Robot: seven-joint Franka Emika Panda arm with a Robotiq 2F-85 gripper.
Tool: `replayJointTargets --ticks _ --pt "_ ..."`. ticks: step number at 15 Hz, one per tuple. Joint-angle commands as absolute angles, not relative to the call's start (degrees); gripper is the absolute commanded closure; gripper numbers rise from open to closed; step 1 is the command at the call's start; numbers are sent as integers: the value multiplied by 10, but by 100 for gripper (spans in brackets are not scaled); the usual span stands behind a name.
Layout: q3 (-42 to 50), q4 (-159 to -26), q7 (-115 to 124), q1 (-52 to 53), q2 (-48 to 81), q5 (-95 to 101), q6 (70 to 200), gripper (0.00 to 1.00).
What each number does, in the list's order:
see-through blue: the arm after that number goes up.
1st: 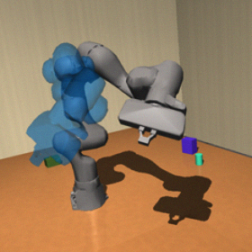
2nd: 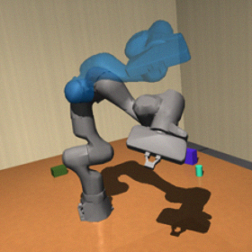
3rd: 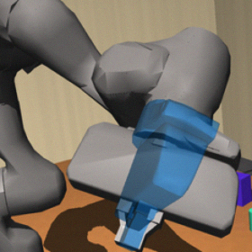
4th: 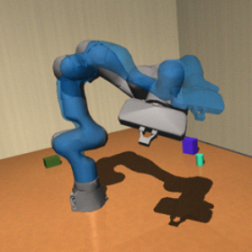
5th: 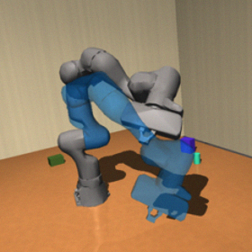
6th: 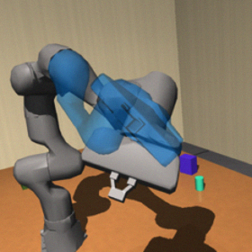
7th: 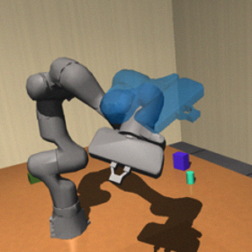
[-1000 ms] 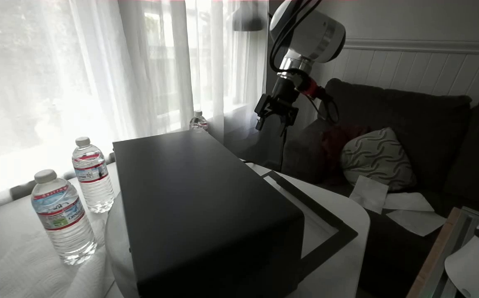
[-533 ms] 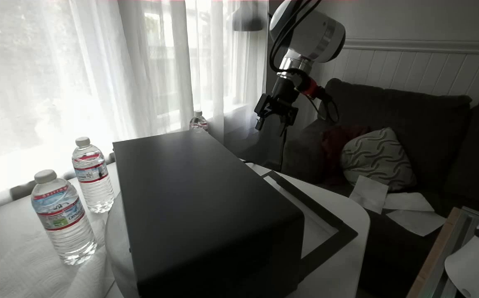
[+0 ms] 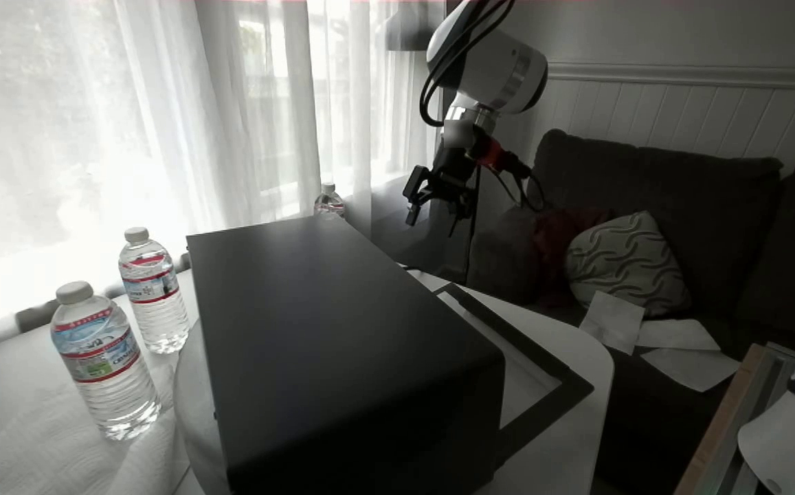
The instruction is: Put one orange packet on the microwave door
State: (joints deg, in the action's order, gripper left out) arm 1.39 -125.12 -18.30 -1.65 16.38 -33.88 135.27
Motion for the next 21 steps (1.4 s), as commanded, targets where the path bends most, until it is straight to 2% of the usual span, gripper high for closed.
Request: replayJointTargets --ticks 1,13,14,15,17,18,20,21 --pt "-8 -1181 -117 -30 233 -340 1329 0" --pt "-41 -1035 -3 -70 371 -406 1332 1" --pt "-43 -1023 -1 -70 383 -411 1334 7" --pt "-45 -1012 1 -70 393 -417 1337 7" --pt "-50 -991 0 -70 414 -432 1343 16" --pt "-51 -980 2 -69 424 -436 1342 31" --pt "-53 -962 3 -68 440 -446 1345 50" --pt "-53 -956 5 -67 447 -448 1348 54"
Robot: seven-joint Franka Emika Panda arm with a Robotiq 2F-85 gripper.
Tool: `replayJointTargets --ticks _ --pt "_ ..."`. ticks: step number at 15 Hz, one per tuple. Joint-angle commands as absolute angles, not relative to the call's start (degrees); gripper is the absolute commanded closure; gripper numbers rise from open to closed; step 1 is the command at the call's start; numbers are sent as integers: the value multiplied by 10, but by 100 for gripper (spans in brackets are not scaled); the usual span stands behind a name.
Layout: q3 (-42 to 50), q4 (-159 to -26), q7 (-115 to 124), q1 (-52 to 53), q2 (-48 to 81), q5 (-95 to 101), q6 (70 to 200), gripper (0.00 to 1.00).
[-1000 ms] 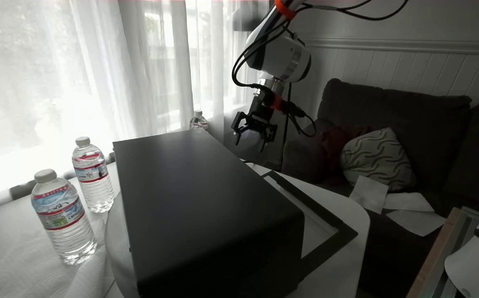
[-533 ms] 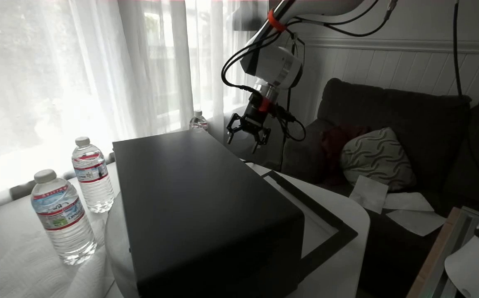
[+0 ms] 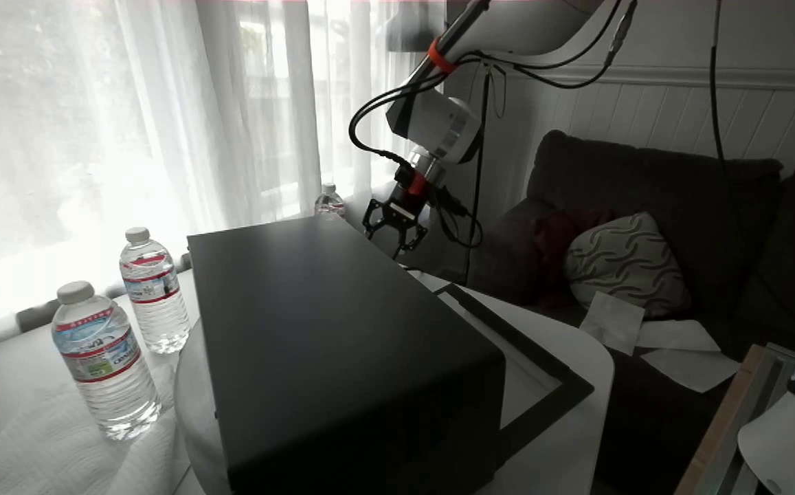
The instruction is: Put one orange packet on the microwave door
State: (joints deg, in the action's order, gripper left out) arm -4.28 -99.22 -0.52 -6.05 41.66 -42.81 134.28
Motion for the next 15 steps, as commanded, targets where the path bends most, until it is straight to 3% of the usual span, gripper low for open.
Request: replayJointTargets --ticks 1,7,11,15 --pt "-52 -950 7 -65 453 -448 1352 55" --pt "-55 -936 9 -72 467 -457 1367 50" --pt "-56 -941 6 -75 463 -466 1367 82" --pt "-53 -948 6 -75 457 -461 1362 100"
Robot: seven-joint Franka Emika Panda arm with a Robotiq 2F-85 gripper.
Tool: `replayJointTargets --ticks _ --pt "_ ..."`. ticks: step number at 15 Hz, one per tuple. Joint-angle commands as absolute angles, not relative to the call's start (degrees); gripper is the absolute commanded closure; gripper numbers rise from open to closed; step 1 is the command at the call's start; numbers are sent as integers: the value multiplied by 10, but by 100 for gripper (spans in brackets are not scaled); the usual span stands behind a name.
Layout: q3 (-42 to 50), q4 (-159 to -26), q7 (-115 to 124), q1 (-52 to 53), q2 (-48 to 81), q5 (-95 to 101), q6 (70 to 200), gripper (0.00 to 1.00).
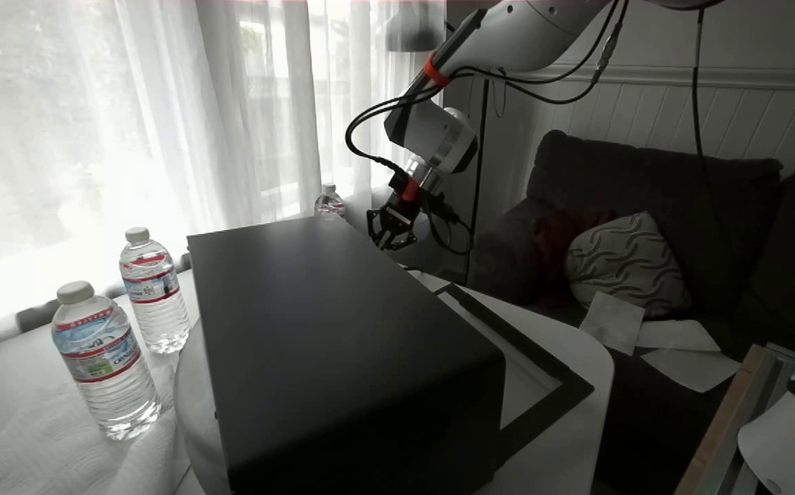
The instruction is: Put one orange packet on the microwave door
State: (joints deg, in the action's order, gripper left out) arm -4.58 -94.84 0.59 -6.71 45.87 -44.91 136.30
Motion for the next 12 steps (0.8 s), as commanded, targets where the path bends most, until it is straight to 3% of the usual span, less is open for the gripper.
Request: replayJointTargets --ticks 1,2,5,7,9,12 --pt "-54 -948 5 -76 457 -463 1361 100" --pt "-55 -949 4 -77 457 -464 1361 100" --pt "-56 -951 1 -78 454 -464 1359 86" --pt "-59 -954 -3 -80 451 -467 1358 72" --pt "-61 -956 -7 -82 448 -469 1358 66" --pt "-66 -959 -12 -87 446 -474 1356 69"
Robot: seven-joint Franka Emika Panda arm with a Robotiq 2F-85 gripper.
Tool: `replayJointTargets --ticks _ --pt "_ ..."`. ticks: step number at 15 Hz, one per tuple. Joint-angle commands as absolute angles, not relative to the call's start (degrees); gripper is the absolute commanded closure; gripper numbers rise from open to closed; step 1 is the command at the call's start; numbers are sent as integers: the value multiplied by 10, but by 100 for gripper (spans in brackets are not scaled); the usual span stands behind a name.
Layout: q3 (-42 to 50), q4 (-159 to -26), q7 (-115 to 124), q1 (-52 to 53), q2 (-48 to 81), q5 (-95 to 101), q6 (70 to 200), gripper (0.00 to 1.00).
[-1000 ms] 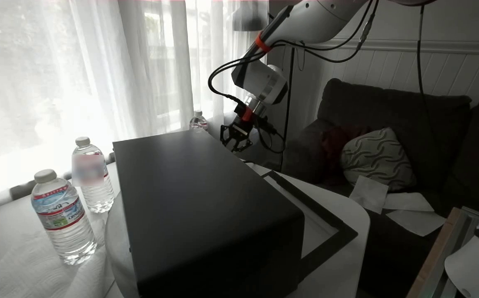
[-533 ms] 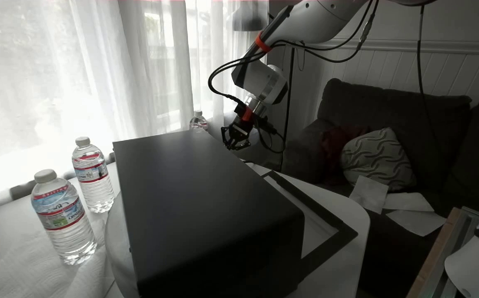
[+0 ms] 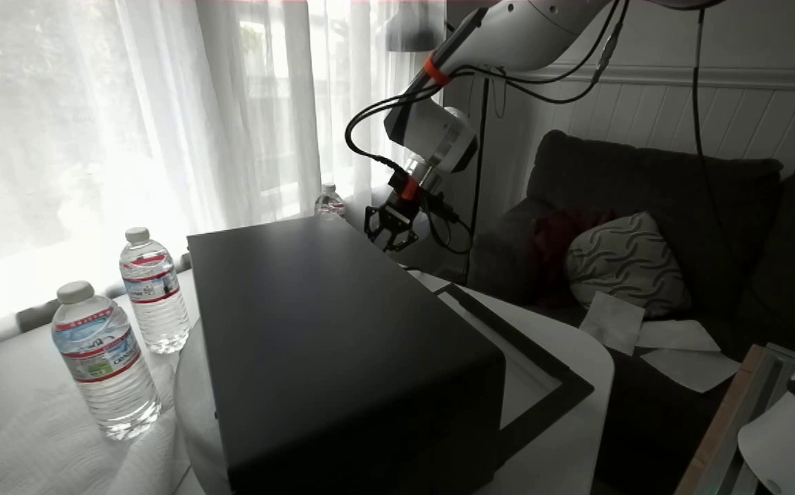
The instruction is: Put one orange packet on the microwave door
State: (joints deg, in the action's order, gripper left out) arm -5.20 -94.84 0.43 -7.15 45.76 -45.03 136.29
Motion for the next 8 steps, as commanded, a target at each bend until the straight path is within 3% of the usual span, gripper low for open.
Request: replayJointTargets --ticks 1,8 --pt "-68 -960 -14 -90 446 -476 1355 70" --pt "-72 -957 -28 -96 450 -495 1339 73"
